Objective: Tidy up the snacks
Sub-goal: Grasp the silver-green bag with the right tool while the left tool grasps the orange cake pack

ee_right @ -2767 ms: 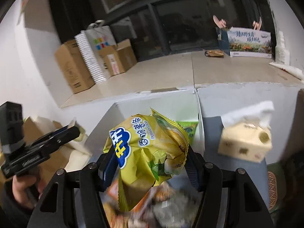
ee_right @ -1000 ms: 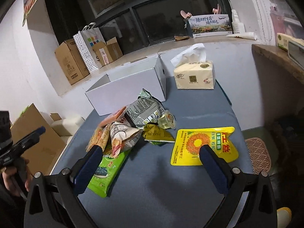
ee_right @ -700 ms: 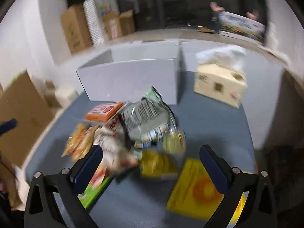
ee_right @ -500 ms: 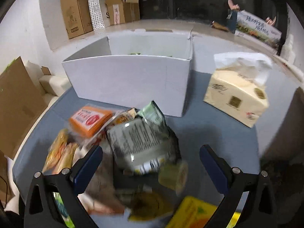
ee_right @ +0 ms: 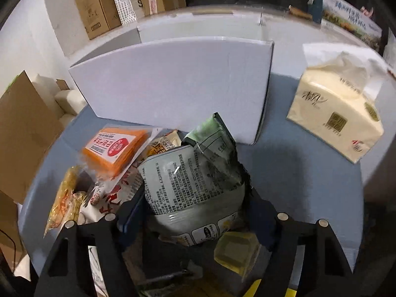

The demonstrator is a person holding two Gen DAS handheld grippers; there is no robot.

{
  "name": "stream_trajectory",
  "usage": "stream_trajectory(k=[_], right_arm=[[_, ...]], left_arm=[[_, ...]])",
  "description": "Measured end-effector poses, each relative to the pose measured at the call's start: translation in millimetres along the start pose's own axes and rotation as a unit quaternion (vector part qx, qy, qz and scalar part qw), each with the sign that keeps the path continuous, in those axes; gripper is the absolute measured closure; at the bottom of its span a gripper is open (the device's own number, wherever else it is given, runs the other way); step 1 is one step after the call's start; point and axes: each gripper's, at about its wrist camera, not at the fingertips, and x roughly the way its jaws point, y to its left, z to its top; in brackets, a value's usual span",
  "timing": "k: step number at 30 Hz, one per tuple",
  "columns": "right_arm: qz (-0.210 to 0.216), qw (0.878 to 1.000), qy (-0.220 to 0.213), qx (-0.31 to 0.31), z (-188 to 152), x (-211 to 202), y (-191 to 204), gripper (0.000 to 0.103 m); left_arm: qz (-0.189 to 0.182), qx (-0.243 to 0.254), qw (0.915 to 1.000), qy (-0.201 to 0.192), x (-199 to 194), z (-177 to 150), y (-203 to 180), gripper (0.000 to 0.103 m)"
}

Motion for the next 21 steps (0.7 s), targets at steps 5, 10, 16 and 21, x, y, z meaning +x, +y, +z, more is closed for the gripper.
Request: stream_trajectory(k=[5,10,16,21], right_arm=[[0.007,0.999,-0.048,0.005,-6,-36,0,0.027],[0.026,0.994,-0.1,0.032,-8,-78,-6,0.027],[0.054,0.984,-0.161,0.044,-24,-131,-4,0.027],[0.065,0.977,-0.194,0.053,-45,-166,5,0.027]], left_arm=[[-0.014,0.001,0.9999,0.005,16,12,3,0.0],[-0.018,0.055,0.9981,0.021,48,38,0,0.0],[-0.025,0.145,0.9869,0.067,107,76,4,0.0],[0.044,0.249,0.9585,0.132,161,85,-5,0.0]])
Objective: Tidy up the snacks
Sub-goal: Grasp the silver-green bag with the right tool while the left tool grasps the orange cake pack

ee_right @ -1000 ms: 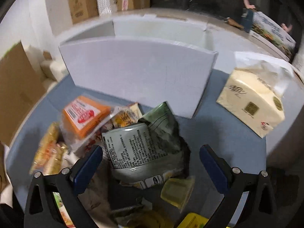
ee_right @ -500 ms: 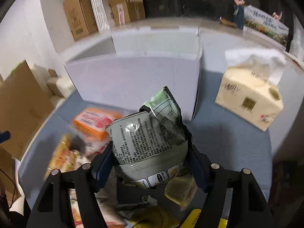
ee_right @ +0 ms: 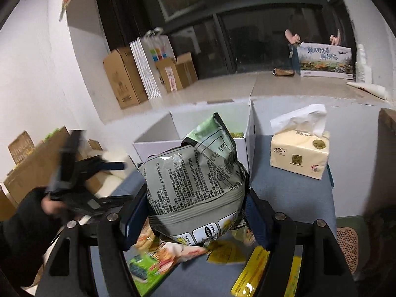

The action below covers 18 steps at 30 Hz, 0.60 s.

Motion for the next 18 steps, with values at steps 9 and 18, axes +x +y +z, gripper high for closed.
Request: stream_trajectory(k=[9,18], right_arm=[[0.007,1.0,-0.01,0.007,-18,-27,8,0.027],[0.016,1.0,-0.009,0.023,-31,-27,8,0.027]], left_arm=[[0.041,0.117,0.9884,0.087,63,20,-25,0.0],[0.039,0.11,0.9878,0.104,86,24,-17,0.064]])
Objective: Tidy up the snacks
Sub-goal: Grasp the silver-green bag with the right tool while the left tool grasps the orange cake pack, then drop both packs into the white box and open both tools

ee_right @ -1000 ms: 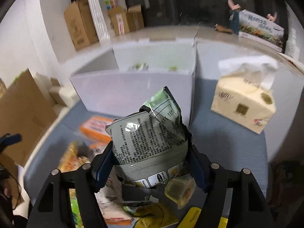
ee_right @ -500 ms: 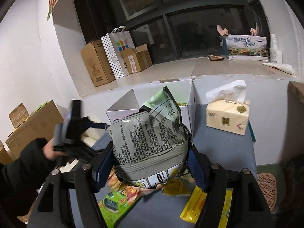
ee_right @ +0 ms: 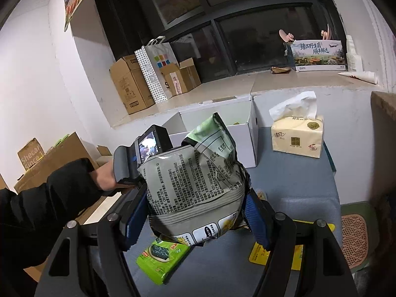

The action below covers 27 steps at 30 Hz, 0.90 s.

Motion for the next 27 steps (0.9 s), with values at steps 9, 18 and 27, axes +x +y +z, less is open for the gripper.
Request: stream_trajectory(k=[9,18,27], right_arm=[[0.002,1.0,0.005,-0.007,-4,4,7,0.027],[0.009,1.0,0.014,0.004,-1,32,17,0.027],[0.023,1.0,0.01,0.003,55,81,34,0.027]], left_arm=[[-0.037,-0.117,0.9877,-0.097,-55,-27,28,0.084],[-0.09,-0.294,0.9207,-0.24,-136,-84,53,0.088],[-0.076,-0.345,0.8844,-0.305,-166,-83,100,0.088]])
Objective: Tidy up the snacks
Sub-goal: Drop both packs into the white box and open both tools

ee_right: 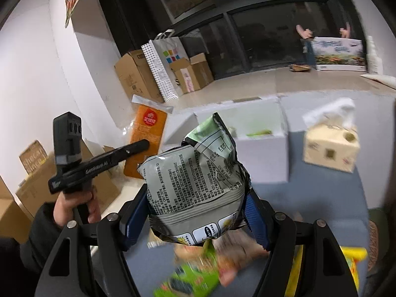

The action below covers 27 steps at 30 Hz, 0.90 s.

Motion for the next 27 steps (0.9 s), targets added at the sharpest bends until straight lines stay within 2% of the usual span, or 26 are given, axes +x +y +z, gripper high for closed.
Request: stream_trajectory(k=[5,8,11,14,15,17,18,20,23,27], right_arm=[[-0.017,0.999,-0.001,0.031,60,44,-12,0.027],[-0.042,0.998,0.016,0.037,92,81,-25,0.027],[-0.055,0.997,0.031,0.042,107,111,-40,0.027],[-0.069,0.995,0.051,0.048,113,133,-52,0.026],[-0.065,0.995,0.063,0.049,114,142,-56,0.019],[-0.077,0.992,0.083,0.054,114,153,-61,0.009],[-0.087,0.991,0.084,0.056,112,154,-63,0.005],[-0.093,0.991,0.073,0.062,107,149,-67,0.0],[-0.084,0.991,0.067,0.082,104,140,-73,0.0],[-0.068,0.992,0.029,0.105,104,114,-75,0.0]], left_arm=[[0.008,-0.017,0.9998,-0.011,31,40,8,0.088],[0.019,-0.021,0.9996,-0.003,54,57,17,0.088],[0.027,-0.024,0.9993,0.003,75,66,25,0.088],[0.033,-0.021,0.9987,0.032,99,69,30,0.087],[0.045,-0.023,0.9977,0.044,107,69,33,0.084],[0.071,-0.038,0.995,0.06,117,63,38,0.037],[0.076,-0.039,0.9945,0.061,118,61,40,0.0],[0.082,-0.035,0.9948,0.049,114,56,40,0.0],[0.073,-0.039,0.9952,0.052,110,51,40,0.0],[0.074,-0.019,0.9959,0.048,97,51,28,0.0]])
